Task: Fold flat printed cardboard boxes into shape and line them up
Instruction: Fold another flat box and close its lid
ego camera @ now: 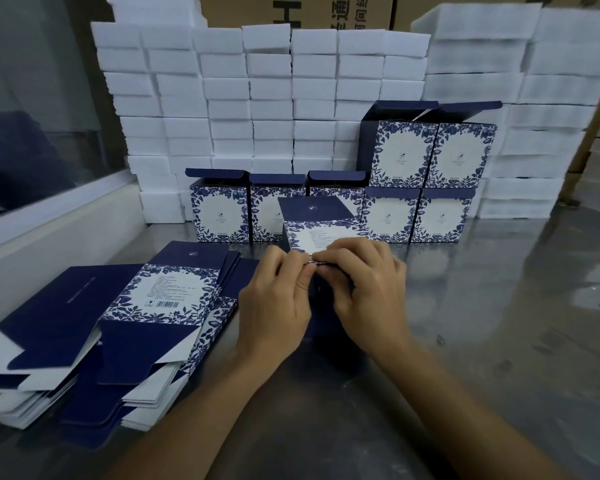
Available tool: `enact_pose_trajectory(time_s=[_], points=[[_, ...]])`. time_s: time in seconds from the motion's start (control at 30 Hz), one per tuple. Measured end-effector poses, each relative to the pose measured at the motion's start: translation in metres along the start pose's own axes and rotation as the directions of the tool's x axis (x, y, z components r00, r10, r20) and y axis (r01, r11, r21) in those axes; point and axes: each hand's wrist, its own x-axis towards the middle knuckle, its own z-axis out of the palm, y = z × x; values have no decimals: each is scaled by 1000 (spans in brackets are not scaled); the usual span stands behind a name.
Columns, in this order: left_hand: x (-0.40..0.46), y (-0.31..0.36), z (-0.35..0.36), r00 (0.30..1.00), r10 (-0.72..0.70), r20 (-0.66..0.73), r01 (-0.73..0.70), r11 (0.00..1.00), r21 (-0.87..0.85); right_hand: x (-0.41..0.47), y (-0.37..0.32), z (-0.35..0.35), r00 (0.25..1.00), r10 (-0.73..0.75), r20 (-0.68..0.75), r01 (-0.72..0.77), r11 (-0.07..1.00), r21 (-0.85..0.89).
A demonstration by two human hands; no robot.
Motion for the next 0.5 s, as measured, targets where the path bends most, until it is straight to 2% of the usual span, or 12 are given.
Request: enact_pose_trajectory(time_s=[0.2, 0.5], points=[[-1, -6, -5, 998, -64, 10, 64, 996, -59, -3, 11, 3, 999, 25, -34, -21, 992, 122], [-2, -8, -4, 996, -85, 17, 86, 995, -58, -3, 15, 4, 996, 77, -38, -71, 989, 128]])
